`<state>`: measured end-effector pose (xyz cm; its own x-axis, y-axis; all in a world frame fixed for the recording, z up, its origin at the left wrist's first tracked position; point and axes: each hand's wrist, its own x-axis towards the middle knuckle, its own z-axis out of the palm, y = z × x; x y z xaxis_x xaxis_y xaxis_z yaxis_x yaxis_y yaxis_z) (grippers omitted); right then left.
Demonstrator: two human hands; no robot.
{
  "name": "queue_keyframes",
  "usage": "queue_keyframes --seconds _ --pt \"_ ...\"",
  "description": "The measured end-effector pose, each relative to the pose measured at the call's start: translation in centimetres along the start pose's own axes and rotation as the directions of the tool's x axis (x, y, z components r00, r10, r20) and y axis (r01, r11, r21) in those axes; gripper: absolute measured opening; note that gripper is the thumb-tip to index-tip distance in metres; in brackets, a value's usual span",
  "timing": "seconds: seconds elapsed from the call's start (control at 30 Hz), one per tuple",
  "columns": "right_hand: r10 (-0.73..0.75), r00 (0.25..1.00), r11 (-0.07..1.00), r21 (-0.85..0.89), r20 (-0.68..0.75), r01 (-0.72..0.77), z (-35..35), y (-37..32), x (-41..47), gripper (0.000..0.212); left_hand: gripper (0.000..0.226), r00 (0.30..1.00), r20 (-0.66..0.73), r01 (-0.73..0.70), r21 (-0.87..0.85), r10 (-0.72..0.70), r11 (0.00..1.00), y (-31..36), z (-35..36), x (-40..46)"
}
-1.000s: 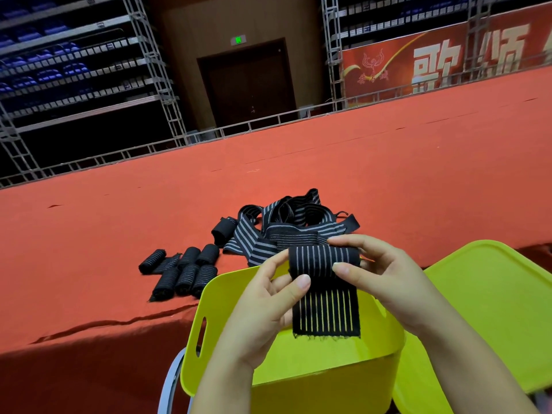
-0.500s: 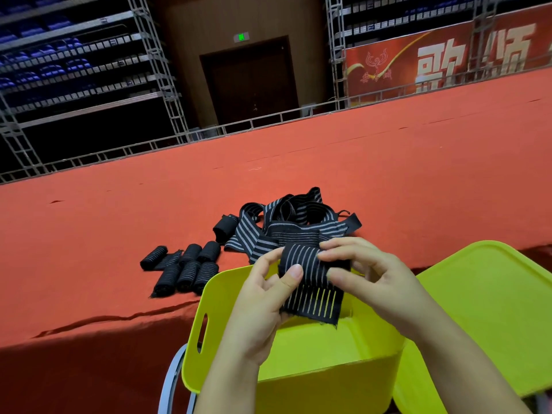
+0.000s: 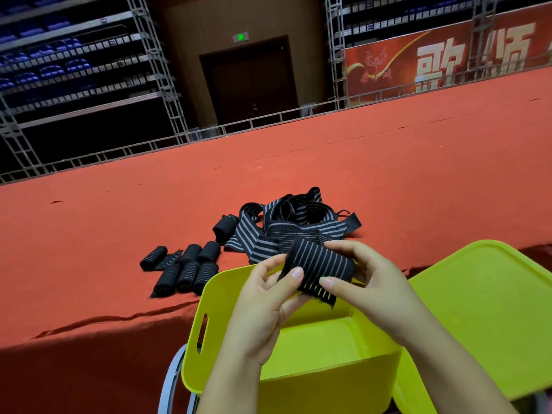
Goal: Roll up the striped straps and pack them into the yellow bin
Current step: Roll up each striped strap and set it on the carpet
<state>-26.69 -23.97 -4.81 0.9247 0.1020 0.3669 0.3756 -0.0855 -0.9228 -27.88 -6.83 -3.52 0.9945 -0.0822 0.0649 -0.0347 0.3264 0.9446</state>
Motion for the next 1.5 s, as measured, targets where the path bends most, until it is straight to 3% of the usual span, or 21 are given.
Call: queue_keyframes --seconds 0.2,0.37,0.53,0.7,0.83,0.93,1.03,1.13,1.3,1.37,1.5 --pt "-0.041 0.999 0.984 -0.172 0.008 0.042 1.6 -0.1 0.2 0.050 0.043 0.994 -0.098 -0.043 0.040 0.047 0.998 -0.2 -0.3 0.3" --pt "-0.066 0.993 0.926 -0.364 0.094 0.096 3.5 -2.8 3.4 0.043 0.016 0.963 -0.210 -0.113 0.252 0.168 0.961 2.7 -1.7 1.5" --pt "0.018 0.964 0.877 -0.467 0.265 0.112 7.0 -5.9 9.8 0.041 0.016 0.927 -0.252 -0.145 0.446 0.279 0.883 7.4 -5.4 5.5" --pt "0.299 0.912 0.894 -0.416 0.280 -0.165 11.6 -4.2 17.1 0.043 0.018 0.945 -0.288 0.004 0.484 0.155 0.875 8.7 -10.3 11.7" --pt "0.526 0.782 0.841 -0.341 0.334 -0.420 15.4 1.6 21.9 0.030 0.046 0.922 -0.382 0.225 0.401 -0.061 0.888 7.1 -14.7 16.4" --pt "0.663 0.677 0.735 -0.449 0.318 -0.508 18.2 6.1 24.3 0.035 0.062 0.888 -0.420 0.357 0.371 -0.188 0.857 5.3 -17.7 18.8" --pt "0.761 0.585 0.629 -0.544 0.283 -0.556 20.3 9.5 25.8 0.030 0.059 0.877 -0.396 0.433 0.401 -0.273 0.808 4.1 -19.2 19.8" --pt "0.818 0.506 0.554 -0.611 0.274 -0.566 21.6 11.7 26.6 0.052 0.062 0.865 -0.392 0.482 0.470 -0.315 0.740 3.1 -20.6 21.2" --pt "0.894 0.380 0.425 -0.720 0.238 -0.549 23.2 13.6 26.2 0.037 0.073 0.838 -0.374 0.545 0.558 -0.396 0.625 1.8 -22.2 22.5" --pt "0.910 0.348 0.388 -0.763 0.228 -0.517 23.7 13.8 25.7 0.045 0.075 0.827 -0.373 0.562 0.583 -0.421 0.586 1.4 -22.7 22.7" --pt "0.899 0.361 0.405 -0.789 0.250 -0.463 23.8 13.7 25.2 0.049 0.073 0.809 -0.354 0.583 0.593 -0.470 0.556 1.1 -23.4 22.7"
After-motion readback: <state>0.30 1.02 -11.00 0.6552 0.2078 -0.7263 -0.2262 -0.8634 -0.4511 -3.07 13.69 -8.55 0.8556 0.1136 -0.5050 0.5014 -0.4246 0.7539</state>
